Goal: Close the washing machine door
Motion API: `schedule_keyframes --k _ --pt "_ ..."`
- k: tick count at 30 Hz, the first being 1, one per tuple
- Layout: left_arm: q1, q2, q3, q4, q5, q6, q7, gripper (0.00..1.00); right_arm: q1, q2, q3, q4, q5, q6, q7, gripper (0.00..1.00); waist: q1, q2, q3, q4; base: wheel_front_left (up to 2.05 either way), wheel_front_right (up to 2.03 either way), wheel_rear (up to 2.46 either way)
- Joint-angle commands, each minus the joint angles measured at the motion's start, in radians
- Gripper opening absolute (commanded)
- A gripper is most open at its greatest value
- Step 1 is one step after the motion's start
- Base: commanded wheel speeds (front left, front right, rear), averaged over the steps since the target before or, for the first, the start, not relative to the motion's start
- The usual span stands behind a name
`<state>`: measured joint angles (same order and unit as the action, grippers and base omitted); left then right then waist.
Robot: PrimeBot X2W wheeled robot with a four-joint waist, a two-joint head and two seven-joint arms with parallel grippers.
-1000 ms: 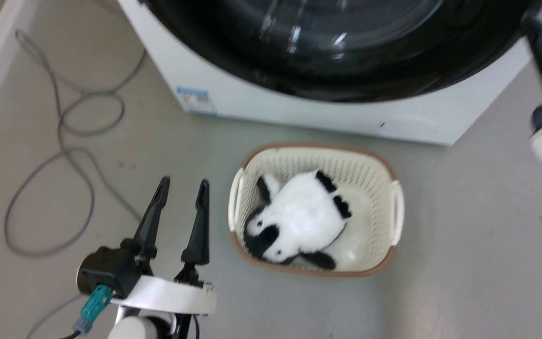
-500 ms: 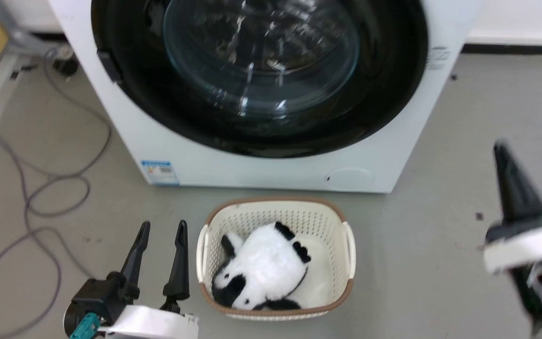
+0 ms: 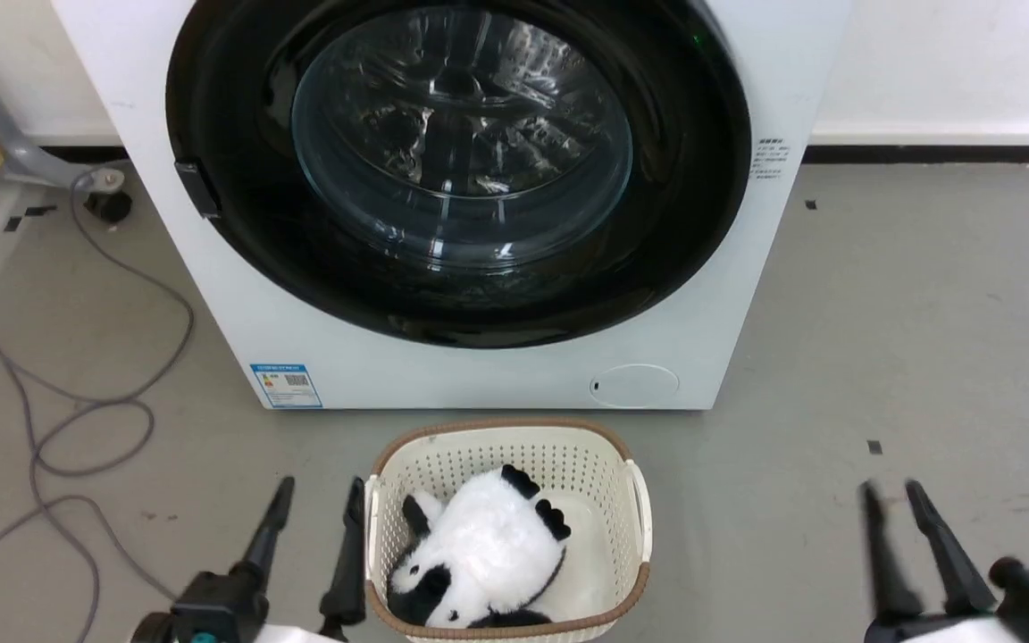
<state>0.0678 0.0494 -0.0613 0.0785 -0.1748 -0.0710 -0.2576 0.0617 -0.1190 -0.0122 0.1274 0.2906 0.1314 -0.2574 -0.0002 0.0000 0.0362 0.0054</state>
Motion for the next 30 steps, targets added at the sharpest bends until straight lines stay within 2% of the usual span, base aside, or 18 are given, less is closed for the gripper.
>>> schedule_keyframes --k 1,11,14,15,30 --pt "0.016 0.001 -0.005 0.006 0.01 0.008 -0.004 1.0 0.017 0.008 0.003 0.0 -0.027 -0.001 -0.004 1.0 0.0002 0.0 -0.004 0.0 0.0 0.0 0.0" --pt "0.027 0.001 -0.012 0.005 0.009 0.038 -0.004 1.0 0.032 0.041 -0.024 -0.023 -0.062 -0.001 -0.004 1.0 0.0002 0.0 -0.008 0.003 0.0 0.0 0.0" --pt "0.029 0.001 -0.011 -0.012 0.006 0.03 -0.004 1.0 0.031 0.044 -0.022 -0.029 -0.065 -0.001 -0.004 1.0 0.0002 0.0 -0.009 0.003 0.0 0.0 0.0" --pt "0.017 0.0 -0.012 -0.01 0.005 0.031 0.001 0.0 0.023 0.038 -0.02 -0.024 -0.065 0.0 0.0 0.0 0.0002 0.0 -0.01 0.003 0.0 0.0 0.0" --pt "0.008 0.0 -0.006 -0.016 0.022 0.036 0.028 0.0 0.014 0.041 -0.016 -0.034 -0.089 0.0 0.027 0.0 0.0002 0.0 -0.012 0.002 0.0 0.0 0.0"
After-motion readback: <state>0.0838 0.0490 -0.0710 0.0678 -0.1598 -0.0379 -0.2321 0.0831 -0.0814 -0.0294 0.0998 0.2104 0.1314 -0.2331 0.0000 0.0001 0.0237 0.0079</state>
